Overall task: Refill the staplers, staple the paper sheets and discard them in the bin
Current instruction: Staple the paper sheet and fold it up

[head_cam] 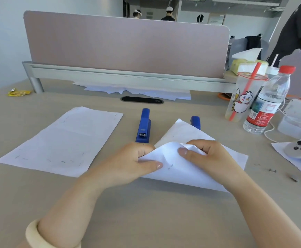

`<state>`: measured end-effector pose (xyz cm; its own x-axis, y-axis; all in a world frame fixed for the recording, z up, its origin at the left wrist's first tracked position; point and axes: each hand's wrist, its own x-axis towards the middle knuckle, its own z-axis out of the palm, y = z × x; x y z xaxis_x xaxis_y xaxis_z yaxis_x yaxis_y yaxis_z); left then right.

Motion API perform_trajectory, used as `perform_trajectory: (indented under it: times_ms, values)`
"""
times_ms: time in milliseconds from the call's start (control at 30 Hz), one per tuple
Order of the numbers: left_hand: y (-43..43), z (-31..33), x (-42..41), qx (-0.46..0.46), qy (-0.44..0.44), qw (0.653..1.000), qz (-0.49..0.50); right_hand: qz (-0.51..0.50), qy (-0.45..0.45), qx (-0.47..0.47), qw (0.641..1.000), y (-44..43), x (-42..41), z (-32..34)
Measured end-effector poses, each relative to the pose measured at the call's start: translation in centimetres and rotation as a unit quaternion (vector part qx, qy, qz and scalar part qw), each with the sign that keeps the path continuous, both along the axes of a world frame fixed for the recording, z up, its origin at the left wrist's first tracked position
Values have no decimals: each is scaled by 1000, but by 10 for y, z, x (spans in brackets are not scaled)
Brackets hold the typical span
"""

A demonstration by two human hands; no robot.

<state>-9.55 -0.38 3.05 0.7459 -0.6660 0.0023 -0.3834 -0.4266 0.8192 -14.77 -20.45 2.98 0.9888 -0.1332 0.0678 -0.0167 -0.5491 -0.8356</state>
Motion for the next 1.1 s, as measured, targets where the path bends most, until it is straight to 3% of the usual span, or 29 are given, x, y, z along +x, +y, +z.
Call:
perform_trajectory:
  times_ms: [200,667,733,867,1100]
  values:
    - [6,9,-6,-37,88,995,4,7,35,90,995,9,-9,9]
    - [7,3,-1,-65,84,994,-16,20,27,100,994,8,-10,11]
    - [11,6,2,-81,64,995,-16,10,18,105,994,5,-10,12]
    - [27,9,18,-206,53,976,38,-16,-20,156,987,-6,-12,27]
    - [-1,11,-8,-223,77,972,16,30,-125,225,966,-7,-25,83]
